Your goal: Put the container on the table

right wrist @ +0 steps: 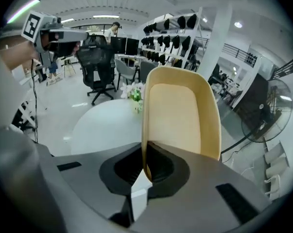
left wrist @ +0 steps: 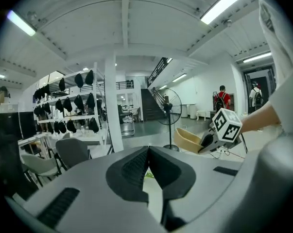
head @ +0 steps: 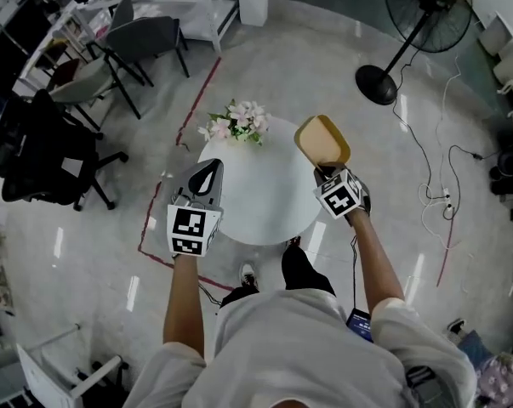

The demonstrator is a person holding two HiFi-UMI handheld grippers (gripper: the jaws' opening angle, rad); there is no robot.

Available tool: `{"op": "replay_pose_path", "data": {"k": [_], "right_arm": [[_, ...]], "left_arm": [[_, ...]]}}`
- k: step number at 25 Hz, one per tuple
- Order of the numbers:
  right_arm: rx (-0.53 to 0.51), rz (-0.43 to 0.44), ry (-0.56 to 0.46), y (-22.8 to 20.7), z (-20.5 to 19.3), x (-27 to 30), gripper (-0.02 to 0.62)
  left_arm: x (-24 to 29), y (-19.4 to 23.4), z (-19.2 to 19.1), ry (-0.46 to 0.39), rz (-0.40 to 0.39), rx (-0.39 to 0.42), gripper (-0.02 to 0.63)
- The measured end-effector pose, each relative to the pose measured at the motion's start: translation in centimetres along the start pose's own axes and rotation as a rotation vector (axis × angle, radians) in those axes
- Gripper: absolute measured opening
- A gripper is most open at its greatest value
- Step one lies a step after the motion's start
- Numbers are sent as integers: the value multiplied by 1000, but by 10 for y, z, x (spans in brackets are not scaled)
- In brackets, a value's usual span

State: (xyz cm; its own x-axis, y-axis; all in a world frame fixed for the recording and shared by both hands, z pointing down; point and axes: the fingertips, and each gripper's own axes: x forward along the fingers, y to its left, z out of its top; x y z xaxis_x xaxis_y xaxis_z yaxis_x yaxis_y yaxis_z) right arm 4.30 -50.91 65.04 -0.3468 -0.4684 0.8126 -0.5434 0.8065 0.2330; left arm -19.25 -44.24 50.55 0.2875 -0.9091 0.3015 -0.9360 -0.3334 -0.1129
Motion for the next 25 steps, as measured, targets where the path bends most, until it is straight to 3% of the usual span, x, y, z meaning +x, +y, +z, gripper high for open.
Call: {"op": "replay_pose_path", "data": {"k": [7, 13, 19, 25], "right_arm": [[-111, 204, 235, -28, -33, 148, 18], [-261, 247, 368, -39, -44, 218, 19], [-326, 233, 382, -33, -43, 233, 32], [-266, 178, 303, -28, -25, 211, 92]], "left_arm": [[64, 27, -42, 114, 126, -82, 15], [77, 43, -72, 192, 202, -127, 15], [76, 40, -84, 216, 201, -132, 15], [68, 37, -77, 179, 163, -98, 15]]}}
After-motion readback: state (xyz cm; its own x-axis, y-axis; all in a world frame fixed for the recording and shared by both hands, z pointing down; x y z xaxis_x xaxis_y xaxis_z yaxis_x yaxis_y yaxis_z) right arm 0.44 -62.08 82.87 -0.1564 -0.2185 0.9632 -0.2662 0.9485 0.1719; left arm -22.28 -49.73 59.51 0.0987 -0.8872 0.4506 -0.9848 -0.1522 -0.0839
